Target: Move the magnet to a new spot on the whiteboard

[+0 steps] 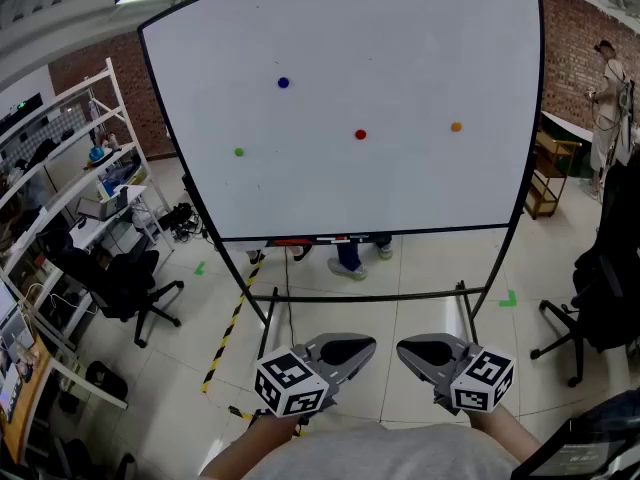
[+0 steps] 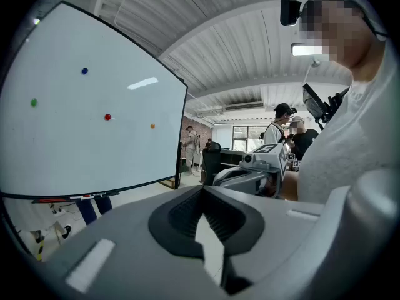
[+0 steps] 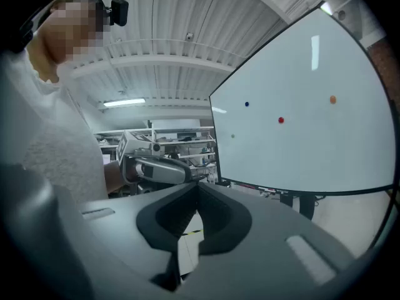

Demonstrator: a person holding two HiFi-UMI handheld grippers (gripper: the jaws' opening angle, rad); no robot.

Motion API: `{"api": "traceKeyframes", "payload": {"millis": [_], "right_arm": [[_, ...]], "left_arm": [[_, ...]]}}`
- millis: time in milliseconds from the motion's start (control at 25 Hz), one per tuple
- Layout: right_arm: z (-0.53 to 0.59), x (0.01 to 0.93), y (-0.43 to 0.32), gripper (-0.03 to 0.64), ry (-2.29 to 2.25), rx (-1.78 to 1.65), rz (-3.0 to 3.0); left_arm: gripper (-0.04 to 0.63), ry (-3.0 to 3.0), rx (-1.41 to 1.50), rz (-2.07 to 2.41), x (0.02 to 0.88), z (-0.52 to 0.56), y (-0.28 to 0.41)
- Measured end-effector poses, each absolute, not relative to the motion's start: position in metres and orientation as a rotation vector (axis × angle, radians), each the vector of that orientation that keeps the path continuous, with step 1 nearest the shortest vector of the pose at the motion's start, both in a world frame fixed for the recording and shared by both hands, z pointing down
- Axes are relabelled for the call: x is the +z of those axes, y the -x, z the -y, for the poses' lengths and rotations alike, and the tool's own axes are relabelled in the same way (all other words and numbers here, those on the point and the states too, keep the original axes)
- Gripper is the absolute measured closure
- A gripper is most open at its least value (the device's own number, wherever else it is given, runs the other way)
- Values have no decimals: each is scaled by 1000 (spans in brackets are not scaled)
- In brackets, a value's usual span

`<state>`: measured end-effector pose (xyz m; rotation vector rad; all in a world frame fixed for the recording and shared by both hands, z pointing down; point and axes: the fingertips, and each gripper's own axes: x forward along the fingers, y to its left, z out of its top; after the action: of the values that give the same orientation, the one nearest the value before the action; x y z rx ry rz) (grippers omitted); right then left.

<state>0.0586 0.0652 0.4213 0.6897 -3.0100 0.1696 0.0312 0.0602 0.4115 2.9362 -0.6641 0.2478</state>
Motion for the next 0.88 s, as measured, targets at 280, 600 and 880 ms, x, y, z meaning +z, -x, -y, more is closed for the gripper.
{"api": "traceKeyframes", "payload": {"millis": [280,600,880], "right_arm": [[-55,434,-79,612,-721,208,3000],[-27,442,-61,612,-657,217,3007],[55,442,-26,612,-638,239,3010]], "left_arm": [[614,-2923,240,680,420,-52,-41],[614,-2915,222,697,427,-23,-26],[614,-2906,204,691,431,64,6]]}}
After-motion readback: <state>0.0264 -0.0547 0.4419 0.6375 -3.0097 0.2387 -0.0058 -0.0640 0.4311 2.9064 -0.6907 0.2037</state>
